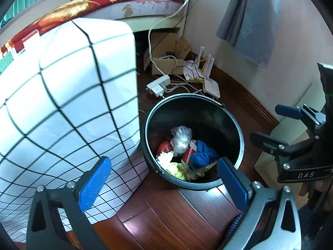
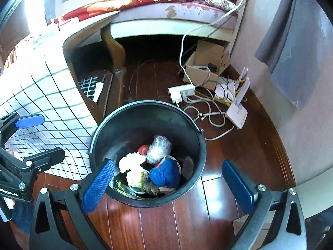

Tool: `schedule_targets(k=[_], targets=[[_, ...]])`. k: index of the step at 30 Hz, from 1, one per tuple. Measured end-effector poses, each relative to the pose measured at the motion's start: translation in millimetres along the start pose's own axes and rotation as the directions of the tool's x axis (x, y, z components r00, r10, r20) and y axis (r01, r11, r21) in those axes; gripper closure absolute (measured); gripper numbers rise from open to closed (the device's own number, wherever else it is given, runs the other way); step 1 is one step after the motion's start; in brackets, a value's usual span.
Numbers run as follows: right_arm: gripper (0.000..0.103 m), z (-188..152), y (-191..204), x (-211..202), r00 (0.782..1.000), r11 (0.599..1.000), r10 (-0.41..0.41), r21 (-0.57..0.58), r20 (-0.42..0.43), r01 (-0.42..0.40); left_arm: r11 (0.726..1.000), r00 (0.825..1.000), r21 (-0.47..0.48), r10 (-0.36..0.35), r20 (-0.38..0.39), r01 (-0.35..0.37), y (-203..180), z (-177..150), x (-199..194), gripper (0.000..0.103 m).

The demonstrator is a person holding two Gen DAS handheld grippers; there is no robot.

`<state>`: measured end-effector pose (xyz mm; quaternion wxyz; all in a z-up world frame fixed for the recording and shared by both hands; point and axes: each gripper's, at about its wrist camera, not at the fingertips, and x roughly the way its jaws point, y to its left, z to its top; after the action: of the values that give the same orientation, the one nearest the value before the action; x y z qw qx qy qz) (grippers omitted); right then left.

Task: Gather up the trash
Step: 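Move both open tools back toward the table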

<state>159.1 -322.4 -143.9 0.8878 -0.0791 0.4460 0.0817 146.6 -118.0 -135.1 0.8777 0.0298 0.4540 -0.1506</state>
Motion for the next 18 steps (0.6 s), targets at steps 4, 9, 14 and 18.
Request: schedule_targets(k=[4,9,14,18], targets=[[0.0,7,8,-17,0.999,1.0,0.003,-0.014,0.037,-0.003,1.0,0.999,-0.016,0.015,0.028,-0.014,7,3,-18,0.001],[0.0,18,21,-39,0.996,1.0,0.0,-0.027,0.091,0.002,0.999,0.998,-0.021,0.032,0.057,-0.03,15,4,-39,0.001],[0.0,29,31,-57,0.992,1.0,0.005,-0.026,0.127,-0.002,0.998,0.994,-0.04,0.055,0.097,-0.051,28,6,-62,0.001],[0.0,38,41,-65,0.99,0.999,0.007,-0.034,0.14,-0.002,0.996,0.99,-0.055,0.072,0.124,-0.066,38,7,-76,0.001]])
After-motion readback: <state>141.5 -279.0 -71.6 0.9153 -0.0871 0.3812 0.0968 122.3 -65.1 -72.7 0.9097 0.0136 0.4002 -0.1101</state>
